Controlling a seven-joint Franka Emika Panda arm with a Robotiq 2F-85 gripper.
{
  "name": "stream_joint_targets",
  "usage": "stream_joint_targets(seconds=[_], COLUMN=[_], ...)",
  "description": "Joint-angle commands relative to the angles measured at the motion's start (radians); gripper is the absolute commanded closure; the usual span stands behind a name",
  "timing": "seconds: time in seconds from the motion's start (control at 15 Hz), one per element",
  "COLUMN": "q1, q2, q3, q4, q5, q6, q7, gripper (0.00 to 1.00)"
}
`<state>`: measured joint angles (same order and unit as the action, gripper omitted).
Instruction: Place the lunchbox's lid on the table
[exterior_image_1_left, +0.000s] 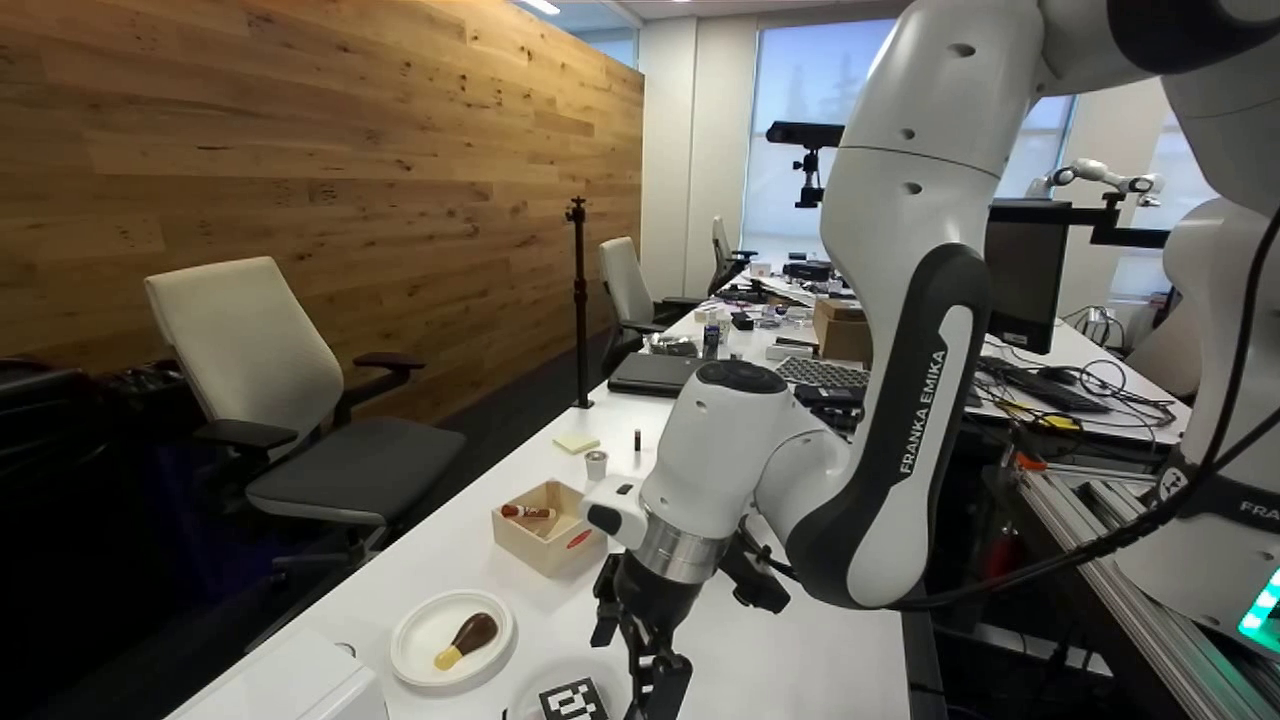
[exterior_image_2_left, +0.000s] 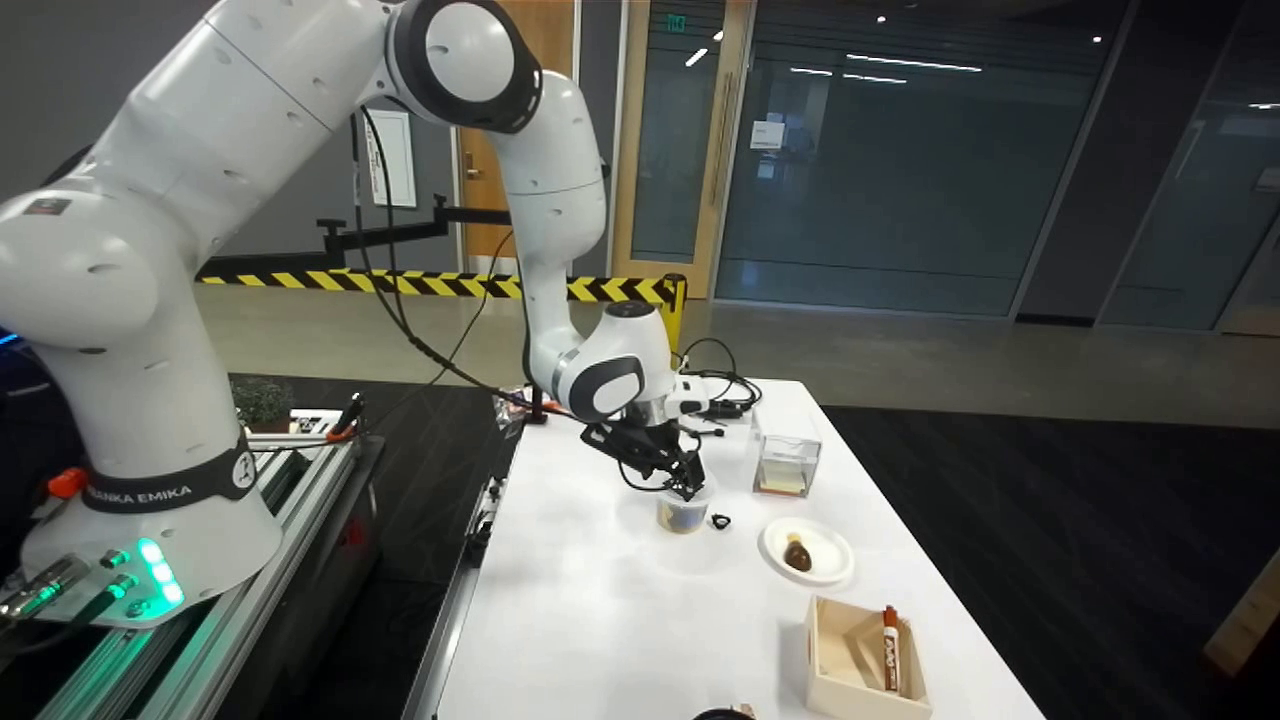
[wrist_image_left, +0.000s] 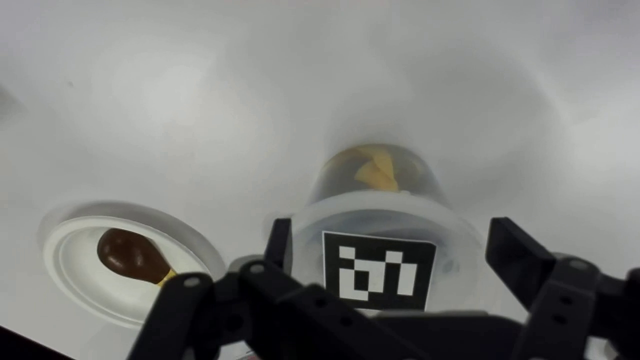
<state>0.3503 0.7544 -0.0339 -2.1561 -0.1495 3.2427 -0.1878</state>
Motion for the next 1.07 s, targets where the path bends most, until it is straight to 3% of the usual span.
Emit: stream_joint_targets(seconds=[0.0,0.27,0.33,0.53,1.0], q1=[0.024,0.020,-0.048,-0.057,-0.148], q2=[0.022,0.026,-0.060,-0.104,-0.134], q3=[-0.022,-0.016,0.032,0.051,0.184], q4=[0.018,0.020,0.098,0.176,0.320], q5=[-0.016,-0.014,-0.034,-0.046,-0.029], q6=[0.022,0.038,-0.117,-0.190,-0.396], q7=[0.011,0.012,-0.019,-0.033,-0.086], gripper=[0.00,0.00,0.00,0.00,0.00])
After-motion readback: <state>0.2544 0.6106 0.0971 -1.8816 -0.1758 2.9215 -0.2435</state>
